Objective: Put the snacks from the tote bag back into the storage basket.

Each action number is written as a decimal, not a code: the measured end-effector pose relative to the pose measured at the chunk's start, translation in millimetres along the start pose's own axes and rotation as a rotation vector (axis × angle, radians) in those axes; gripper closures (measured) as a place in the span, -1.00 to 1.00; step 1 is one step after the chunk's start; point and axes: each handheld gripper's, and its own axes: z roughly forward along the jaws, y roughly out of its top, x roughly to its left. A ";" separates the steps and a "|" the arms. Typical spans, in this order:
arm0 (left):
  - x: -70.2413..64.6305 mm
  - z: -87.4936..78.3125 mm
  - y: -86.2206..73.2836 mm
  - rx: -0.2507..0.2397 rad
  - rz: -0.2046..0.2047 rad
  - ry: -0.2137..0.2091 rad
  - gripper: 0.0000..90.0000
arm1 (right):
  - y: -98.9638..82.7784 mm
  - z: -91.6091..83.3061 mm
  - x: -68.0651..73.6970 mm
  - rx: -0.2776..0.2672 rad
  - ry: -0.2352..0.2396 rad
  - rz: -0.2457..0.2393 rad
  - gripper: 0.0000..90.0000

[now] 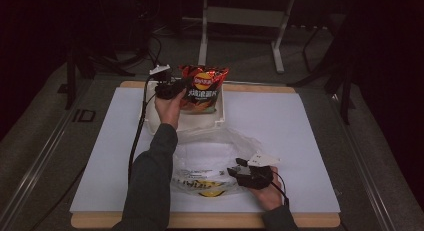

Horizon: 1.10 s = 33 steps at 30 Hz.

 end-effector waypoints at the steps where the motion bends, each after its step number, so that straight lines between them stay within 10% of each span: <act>1: 0.3 0.5 -0.4 0.003 0.003 0.000 0.99 | 0.0 0.0 0.1 0.000 -0.001 -0.001 0.03; 33: 21.4 4.2 -15.6 0.106 0.054 0.106 0.74 | 0.0 0.0 1.4 0.000 -0.007 -0.009 0.03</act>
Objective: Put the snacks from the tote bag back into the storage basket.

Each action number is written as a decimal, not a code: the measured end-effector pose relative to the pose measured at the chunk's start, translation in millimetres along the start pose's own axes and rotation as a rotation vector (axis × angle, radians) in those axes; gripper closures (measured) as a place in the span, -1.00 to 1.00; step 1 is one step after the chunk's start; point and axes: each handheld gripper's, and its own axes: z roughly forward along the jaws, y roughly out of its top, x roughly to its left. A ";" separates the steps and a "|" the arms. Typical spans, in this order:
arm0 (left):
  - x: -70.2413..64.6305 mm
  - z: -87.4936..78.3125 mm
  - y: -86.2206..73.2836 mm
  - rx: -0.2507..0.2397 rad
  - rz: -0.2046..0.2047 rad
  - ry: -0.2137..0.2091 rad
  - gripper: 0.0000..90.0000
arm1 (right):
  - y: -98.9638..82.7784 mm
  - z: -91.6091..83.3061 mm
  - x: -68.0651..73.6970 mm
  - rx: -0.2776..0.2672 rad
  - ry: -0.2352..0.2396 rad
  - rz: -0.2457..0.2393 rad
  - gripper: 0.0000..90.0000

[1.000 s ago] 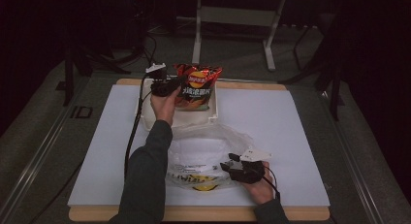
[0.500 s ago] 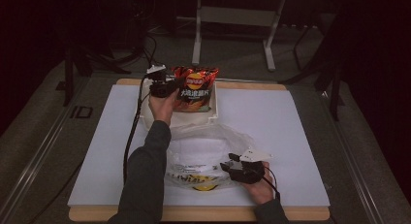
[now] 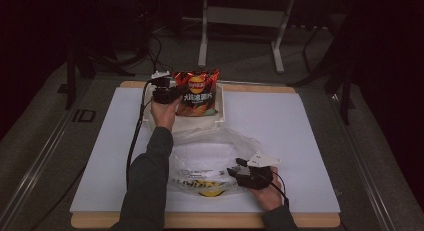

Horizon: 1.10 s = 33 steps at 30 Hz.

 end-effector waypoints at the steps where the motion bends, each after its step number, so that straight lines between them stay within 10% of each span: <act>1: 0.0 0.0 0.0 0.000 0.000 0.000 0.71 | 0.0 0.0 0.0 0.000 0.000 0.000 0.03; 33: -4.6 6.8 -19.0 0.124 0.161 0.094 0.35 | 0.3 0.8 0.4 0.008 -0.001 -0.008 0.02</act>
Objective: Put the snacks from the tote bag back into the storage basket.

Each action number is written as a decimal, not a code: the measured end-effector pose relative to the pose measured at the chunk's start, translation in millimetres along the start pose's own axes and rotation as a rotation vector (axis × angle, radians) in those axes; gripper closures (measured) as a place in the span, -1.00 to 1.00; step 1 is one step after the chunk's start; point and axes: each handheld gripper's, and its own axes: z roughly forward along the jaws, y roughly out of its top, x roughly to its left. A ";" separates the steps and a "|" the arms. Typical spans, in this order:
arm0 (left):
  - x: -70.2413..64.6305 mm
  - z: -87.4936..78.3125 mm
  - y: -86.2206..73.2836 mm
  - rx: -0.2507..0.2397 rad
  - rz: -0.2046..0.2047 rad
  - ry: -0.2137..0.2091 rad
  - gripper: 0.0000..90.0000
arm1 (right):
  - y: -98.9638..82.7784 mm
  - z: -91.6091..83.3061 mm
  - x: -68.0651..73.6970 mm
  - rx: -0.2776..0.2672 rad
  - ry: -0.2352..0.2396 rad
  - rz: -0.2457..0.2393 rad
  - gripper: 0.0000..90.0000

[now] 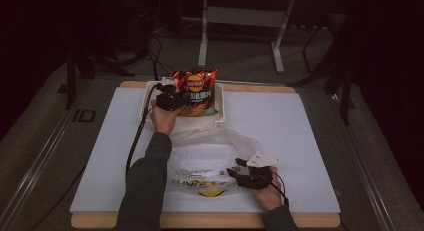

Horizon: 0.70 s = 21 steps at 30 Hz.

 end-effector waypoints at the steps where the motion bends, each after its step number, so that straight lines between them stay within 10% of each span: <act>1: -0.1 0.6 -0.5 0.006 0.003 0.004 0.34 | 0.0 0.0 0.1 0.001 0.001 0.000 0.02; 21: -2.7 3.7 0.9 0.091 0.055 0.035 0.17 | 0.1 0.2 0.8 0.003 -0.003 -0.006 0.02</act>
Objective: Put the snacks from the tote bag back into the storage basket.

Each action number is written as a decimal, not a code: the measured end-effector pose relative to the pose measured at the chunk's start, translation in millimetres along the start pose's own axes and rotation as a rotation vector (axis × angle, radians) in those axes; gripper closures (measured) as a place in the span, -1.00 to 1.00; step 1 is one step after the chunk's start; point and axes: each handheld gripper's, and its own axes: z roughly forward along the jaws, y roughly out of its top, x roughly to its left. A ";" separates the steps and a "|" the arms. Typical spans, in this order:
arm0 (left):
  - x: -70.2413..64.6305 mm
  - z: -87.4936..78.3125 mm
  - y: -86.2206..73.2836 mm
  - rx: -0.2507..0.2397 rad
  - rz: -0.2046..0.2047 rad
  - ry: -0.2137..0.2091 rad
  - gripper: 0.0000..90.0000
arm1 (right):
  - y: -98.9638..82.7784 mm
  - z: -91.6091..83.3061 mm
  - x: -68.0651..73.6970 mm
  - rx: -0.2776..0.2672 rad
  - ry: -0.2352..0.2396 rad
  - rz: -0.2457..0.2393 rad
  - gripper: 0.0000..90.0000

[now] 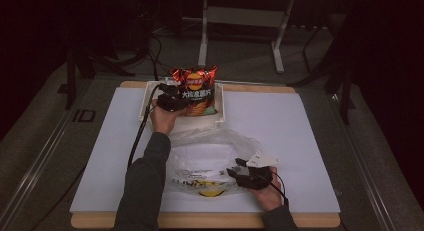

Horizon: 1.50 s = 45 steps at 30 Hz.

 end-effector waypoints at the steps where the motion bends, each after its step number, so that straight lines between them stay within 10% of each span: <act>1: 0.3 0.0 -0.8 0.009 0.009 0.002 0.14 | 0.0 0.0 0.1 0.000 0.000 0.001 0.02; 12: -0.4 7.0 -9.7 0.096 0.069 0.049 0.20 | 0.0 0.2 0.1 0.000 -0.001 0.001 0.02; 27: 0.2 18.9 -7.6 0.145 -0.030 0.149 0.45 | 0.0 -0.1 0.0 -0.001 -0.001 0.002 0.01; 45: -2.6 0.0 -11.0 0.092 0.025 0.060 0.40 | 0.1 0.6 0.7 0.003 -0.003 -0.001 0.01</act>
